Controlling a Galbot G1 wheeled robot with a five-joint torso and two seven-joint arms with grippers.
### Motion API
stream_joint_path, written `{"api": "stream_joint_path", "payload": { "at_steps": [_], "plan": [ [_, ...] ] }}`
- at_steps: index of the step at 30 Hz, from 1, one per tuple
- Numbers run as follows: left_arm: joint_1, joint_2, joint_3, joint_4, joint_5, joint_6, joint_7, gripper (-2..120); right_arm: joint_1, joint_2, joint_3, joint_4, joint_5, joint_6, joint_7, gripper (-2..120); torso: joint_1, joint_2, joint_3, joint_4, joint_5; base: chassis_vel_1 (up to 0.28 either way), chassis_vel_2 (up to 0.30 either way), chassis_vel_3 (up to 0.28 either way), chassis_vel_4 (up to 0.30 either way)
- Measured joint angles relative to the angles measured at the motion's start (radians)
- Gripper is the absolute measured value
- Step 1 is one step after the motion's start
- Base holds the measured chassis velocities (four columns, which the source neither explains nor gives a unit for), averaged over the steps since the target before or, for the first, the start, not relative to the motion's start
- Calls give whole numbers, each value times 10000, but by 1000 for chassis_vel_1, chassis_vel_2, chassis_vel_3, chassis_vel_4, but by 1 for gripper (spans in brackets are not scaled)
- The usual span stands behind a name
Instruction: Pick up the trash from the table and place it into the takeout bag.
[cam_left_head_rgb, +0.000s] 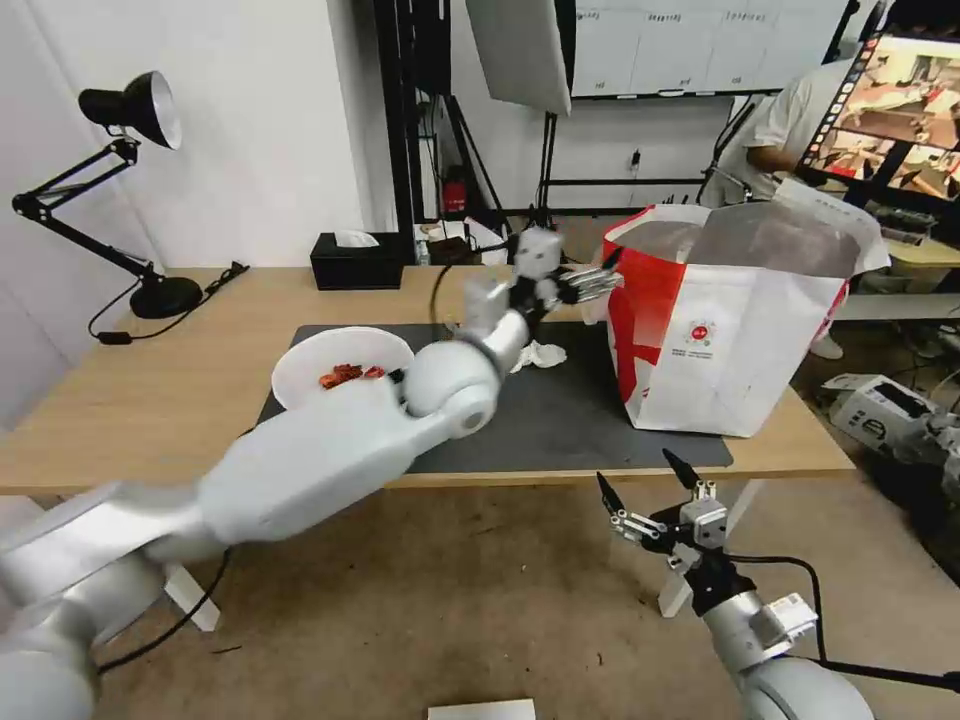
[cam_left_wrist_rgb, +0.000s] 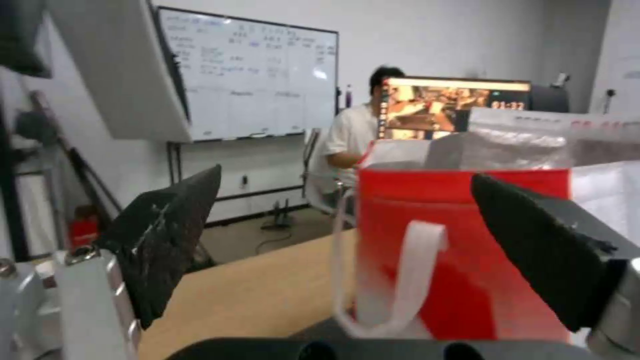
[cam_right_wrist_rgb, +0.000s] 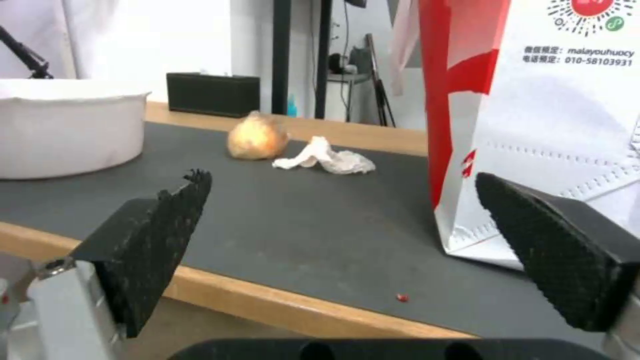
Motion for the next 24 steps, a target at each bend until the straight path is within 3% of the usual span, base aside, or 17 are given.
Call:
{"api": "stream_joint_path", "payload": {
  "at_steps": [8,16,19,21,22,24],
  "plan": [
    [2039,1091,-1515,-1140,1133,-9,210,100,59,-18,-155,121,9,10,182,100,0,1,0,0,1,0,0,0,0],
    [3856,1460,-2728,-1791,1711,-18,285,100,65,-35,-205,184,46,9,316,100,0,1,0,-2,2,0,0,0,0],
    [4850,1673,-3416,-2117,1981,-27,400,100,86,-36,-258,184,44,9,346,100,0,1,0,-3,3,0,0,0,0],
    [6197,1733,-4475,-2414,2326,-67,578,100,121,-31,-339,184,33,9,381,100,0,1,-1,-2,2,0,0,0,0],
    [6197,1733,-4475,-2414,2326,-67,578,100,121,-31,-339,184,33,9,381,100,0,1,-1,-2,2,0,0,0,0],
    [7319,1676,-5365,-2597,2633,-245,707,100,122,-19,-394,183,30,9,396,100,0,1,-1,1,2,0,0,0,0]
  ]
}}
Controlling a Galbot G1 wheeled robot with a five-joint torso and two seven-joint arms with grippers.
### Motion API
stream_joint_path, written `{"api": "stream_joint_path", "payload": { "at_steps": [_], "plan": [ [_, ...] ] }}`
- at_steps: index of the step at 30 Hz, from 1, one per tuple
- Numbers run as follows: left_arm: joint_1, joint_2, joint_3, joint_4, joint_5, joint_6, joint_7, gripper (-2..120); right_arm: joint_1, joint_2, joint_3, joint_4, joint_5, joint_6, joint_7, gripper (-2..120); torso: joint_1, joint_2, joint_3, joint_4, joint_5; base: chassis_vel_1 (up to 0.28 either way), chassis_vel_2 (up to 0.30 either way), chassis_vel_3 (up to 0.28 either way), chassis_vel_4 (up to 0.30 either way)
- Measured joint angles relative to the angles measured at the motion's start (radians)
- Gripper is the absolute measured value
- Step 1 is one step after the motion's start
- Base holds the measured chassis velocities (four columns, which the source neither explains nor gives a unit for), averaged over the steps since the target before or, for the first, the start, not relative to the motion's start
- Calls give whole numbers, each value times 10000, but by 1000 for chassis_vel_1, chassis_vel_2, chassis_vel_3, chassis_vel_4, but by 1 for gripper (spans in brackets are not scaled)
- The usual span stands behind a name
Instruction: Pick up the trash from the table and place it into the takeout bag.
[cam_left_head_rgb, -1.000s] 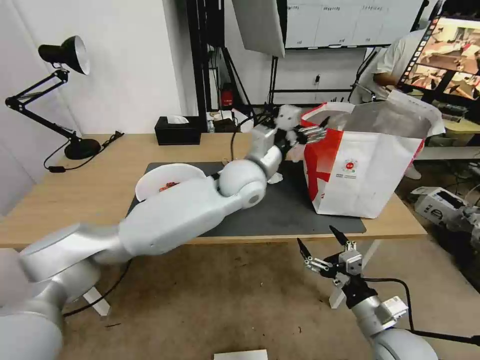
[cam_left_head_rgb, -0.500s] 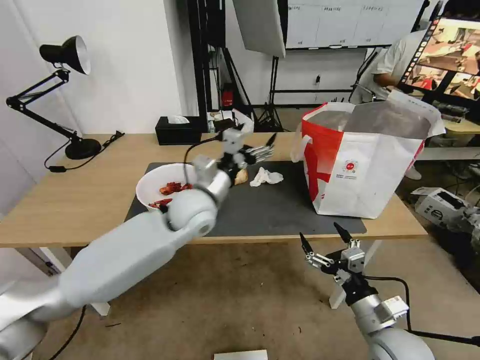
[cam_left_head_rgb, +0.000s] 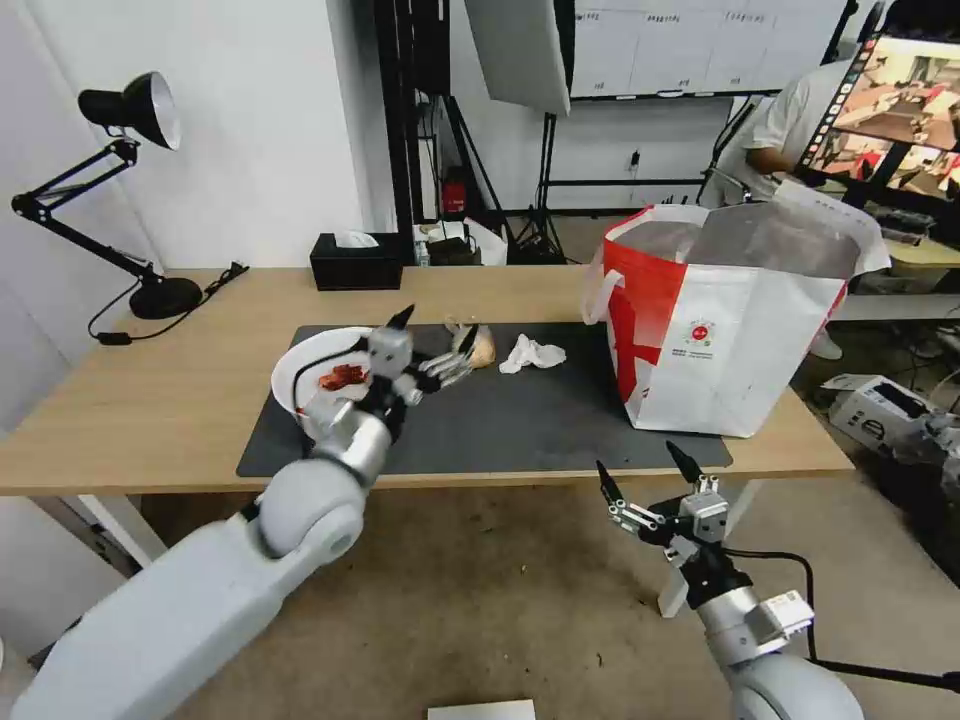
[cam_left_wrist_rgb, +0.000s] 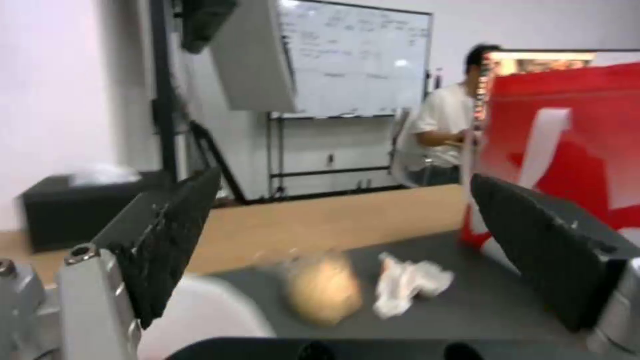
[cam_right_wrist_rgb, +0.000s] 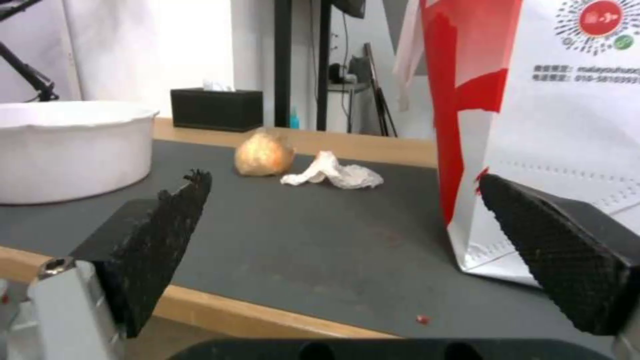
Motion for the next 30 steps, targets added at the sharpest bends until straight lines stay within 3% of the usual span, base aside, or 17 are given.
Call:
{"api": "stream_joint_path", "payload": {
  "at_steps": [8,15,21,30],
  "plan": [
    [2186,23,-1423,-495,447,-374,1,100,-84,99,-144,59,81,-74,148,100,0,0,0,-2,6,0,0,0,0],
    [5023,-1166,-2997,-294,1990,-1414,795,100,-400,185,4,-14,4,64,114,100,0,0,0,-2,1,0,0,0,0],
    [6062,-1825,-3716,74,2692,-2074,1120,100,-476,208,43,-322,-101,231,119,100,0,1,0,-4,1,0,0,0,0],
    [6962,-2209,-4375,423,2709,-2093,1538,100,-488,227,93,-777,-278,307,301,100,1,0,1,-3,2,0,0,0,0]
  ]
}}
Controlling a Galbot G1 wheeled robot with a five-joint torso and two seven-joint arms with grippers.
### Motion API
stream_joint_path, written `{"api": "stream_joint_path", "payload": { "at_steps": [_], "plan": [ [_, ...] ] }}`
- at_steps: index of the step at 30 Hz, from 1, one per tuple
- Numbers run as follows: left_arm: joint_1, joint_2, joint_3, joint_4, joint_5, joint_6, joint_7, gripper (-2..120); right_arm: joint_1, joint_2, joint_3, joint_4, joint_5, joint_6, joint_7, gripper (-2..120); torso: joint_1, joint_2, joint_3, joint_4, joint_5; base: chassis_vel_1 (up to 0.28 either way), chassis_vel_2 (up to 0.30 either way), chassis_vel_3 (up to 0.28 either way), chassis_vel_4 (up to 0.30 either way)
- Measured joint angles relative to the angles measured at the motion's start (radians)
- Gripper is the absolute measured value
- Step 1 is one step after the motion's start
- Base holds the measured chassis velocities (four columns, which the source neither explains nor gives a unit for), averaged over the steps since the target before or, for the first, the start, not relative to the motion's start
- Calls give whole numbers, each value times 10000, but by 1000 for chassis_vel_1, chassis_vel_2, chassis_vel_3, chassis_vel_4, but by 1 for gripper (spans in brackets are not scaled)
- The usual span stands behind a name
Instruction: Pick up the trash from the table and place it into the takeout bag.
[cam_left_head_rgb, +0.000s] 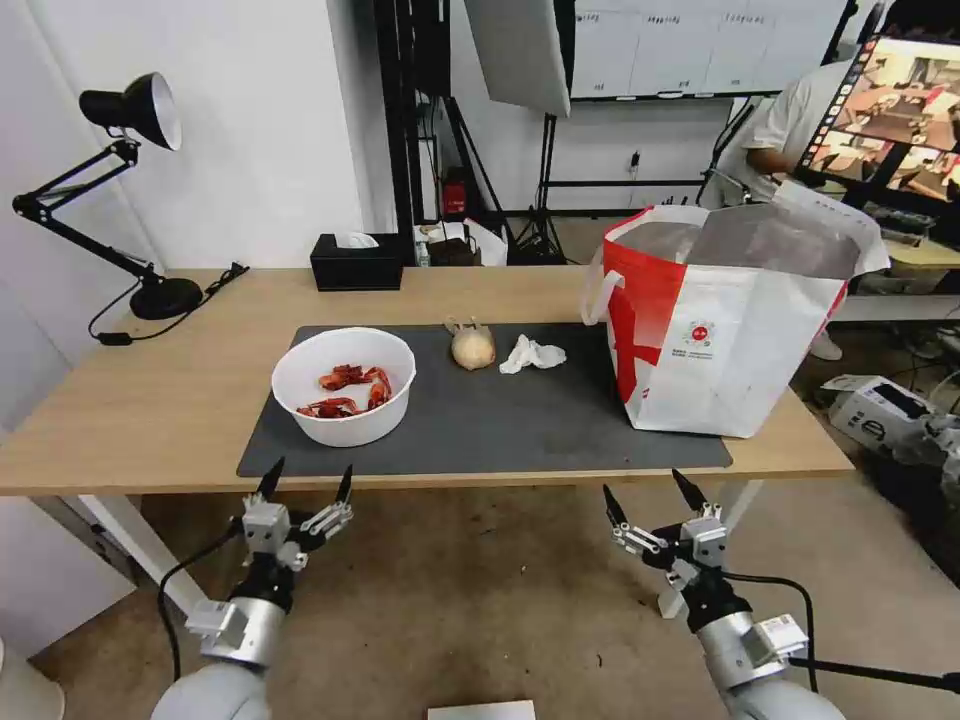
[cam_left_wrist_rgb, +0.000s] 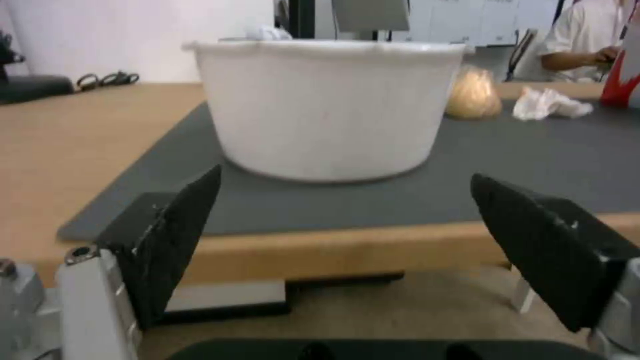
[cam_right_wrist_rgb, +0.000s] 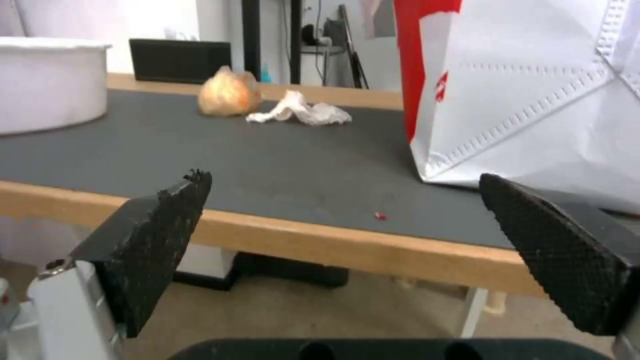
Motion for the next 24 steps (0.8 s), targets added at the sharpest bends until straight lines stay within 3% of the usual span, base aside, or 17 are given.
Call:
{"api": "stream_joint_path", "payload": {
  "at_steps": [24],
  "plan": [
    [-123,-21,-16,219,-197,-41,190,100,216,-217,-209,-127,0,-136,28,100,1,-1,1,-1,-1,0,0,0,0]
  ]
}}
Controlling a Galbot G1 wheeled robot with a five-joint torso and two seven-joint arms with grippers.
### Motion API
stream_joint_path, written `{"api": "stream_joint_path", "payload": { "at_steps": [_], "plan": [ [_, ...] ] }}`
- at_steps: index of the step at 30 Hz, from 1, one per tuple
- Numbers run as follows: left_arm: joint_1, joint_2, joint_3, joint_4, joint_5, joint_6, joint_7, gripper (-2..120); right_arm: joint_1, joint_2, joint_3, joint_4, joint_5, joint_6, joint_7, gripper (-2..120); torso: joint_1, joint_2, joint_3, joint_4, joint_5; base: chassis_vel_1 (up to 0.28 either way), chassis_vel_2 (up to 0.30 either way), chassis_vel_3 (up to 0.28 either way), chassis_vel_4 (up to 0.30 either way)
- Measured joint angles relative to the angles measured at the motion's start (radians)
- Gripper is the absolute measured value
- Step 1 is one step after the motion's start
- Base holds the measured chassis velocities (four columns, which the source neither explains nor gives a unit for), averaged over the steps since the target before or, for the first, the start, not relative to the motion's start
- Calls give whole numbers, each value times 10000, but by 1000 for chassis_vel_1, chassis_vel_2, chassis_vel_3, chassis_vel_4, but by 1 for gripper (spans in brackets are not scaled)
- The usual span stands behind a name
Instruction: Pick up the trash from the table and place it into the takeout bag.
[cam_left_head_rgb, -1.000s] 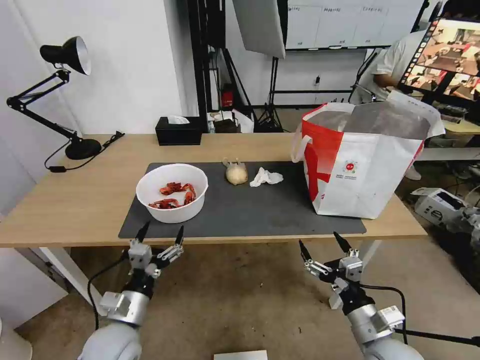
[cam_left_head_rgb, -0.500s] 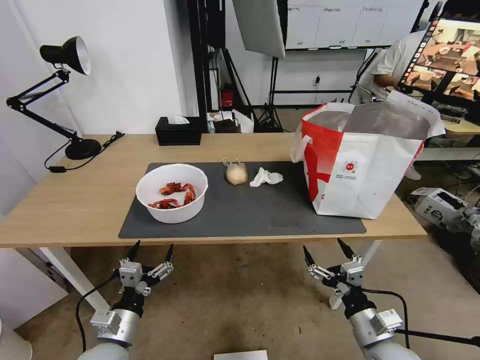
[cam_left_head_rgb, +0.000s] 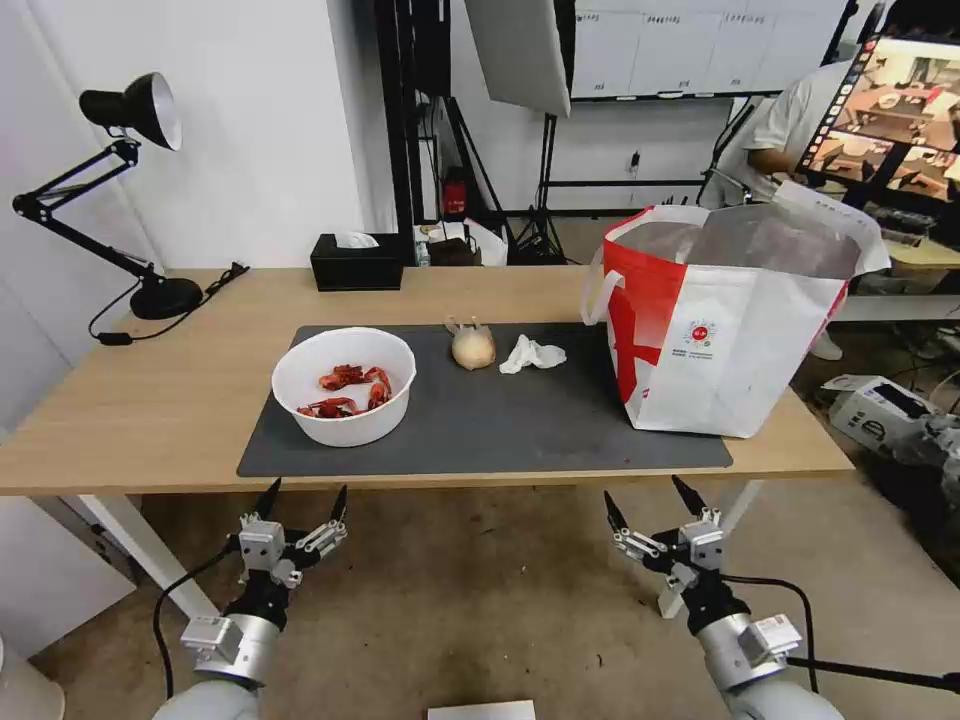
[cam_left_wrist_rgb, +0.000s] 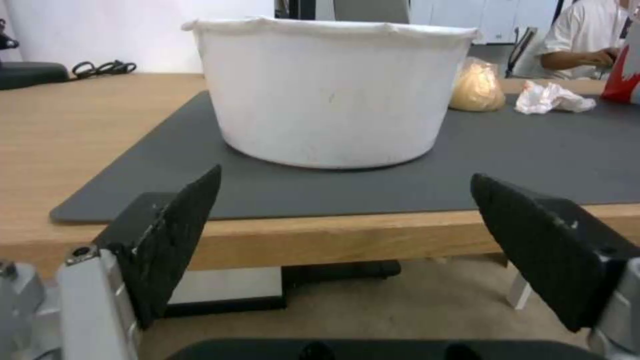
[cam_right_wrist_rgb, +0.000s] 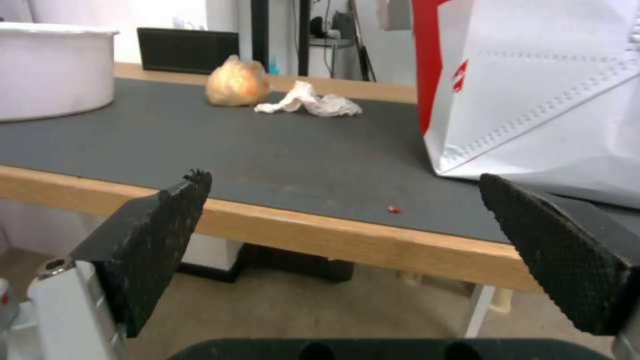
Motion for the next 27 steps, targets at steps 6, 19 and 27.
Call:
{"api": "stream_joint_path", "payload": {
  "at_steps": [6,19,27],
  "plan": [
    [-136,-59,-39,43,-218,-32,295,100,981,-464,-609,-213,730,-303,44,100,0,0,0,0,0,0,0,0,0],
    [-193,-8,-91,1,-268,9,284,100,5279,-1374,-3267,-1351,1844,-952,109,100,1,0,1,1,-1,0,0,0,0],
    [-141,-25,-148,-65,-276,39,255,100,7772,-1140,-5049,-2346,2588,-2066,1052,100,1,-1,1,3,0,0,0,0,0]
  ]
}}
